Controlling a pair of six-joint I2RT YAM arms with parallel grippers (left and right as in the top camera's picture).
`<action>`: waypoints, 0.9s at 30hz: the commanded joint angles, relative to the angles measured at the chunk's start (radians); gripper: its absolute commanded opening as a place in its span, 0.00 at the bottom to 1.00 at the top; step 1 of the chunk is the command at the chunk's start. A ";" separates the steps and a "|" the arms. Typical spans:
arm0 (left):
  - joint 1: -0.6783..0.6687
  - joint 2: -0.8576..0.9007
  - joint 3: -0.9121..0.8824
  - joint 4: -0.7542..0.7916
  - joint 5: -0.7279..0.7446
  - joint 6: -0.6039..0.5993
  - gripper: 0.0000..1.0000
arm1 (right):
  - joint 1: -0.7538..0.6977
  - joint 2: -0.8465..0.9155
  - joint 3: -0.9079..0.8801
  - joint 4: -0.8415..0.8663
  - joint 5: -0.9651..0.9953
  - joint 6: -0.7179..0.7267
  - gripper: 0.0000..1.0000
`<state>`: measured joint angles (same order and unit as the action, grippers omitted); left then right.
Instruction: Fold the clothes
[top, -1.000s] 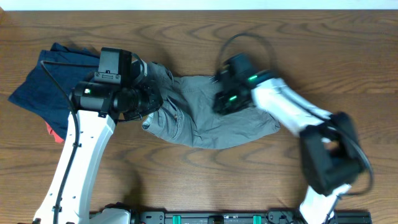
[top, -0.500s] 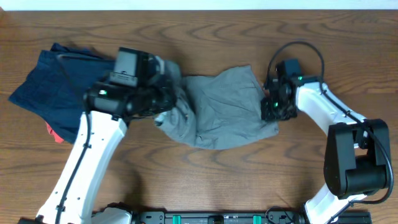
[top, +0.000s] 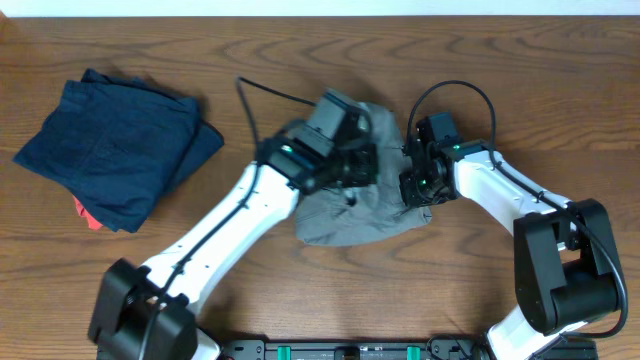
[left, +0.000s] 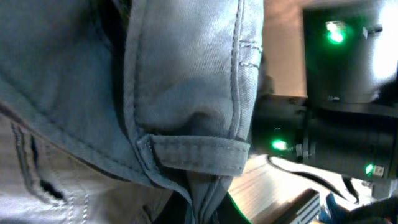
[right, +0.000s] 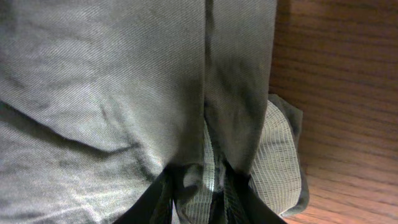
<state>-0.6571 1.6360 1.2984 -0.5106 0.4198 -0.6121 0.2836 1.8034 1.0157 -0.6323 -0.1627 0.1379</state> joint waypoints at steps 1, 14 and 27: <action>-0.024 0.013 0.021 0.027 0.005 -0.034 0.26 | 0.017 0.053 -0.045 -0.005 -0.032 0.068 0.26; 0.232 0.025 0.022 0.168 -0.183 0.167 0.69 | -0.179 -0.233 0.262 -0.235 -0.013 0.034 0.30; 0.263 0.307 0.022 0.303 -0.160 0.193 0.69 | 0.052 -0.267 0.179 -0.283 -0.357 -0.090 0.31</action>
<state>-0.3943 1.8950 1.3087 -0.2089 0.2554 -0.4400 0.2905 1.5089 1.2465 -0.9085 -0.4732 0.0727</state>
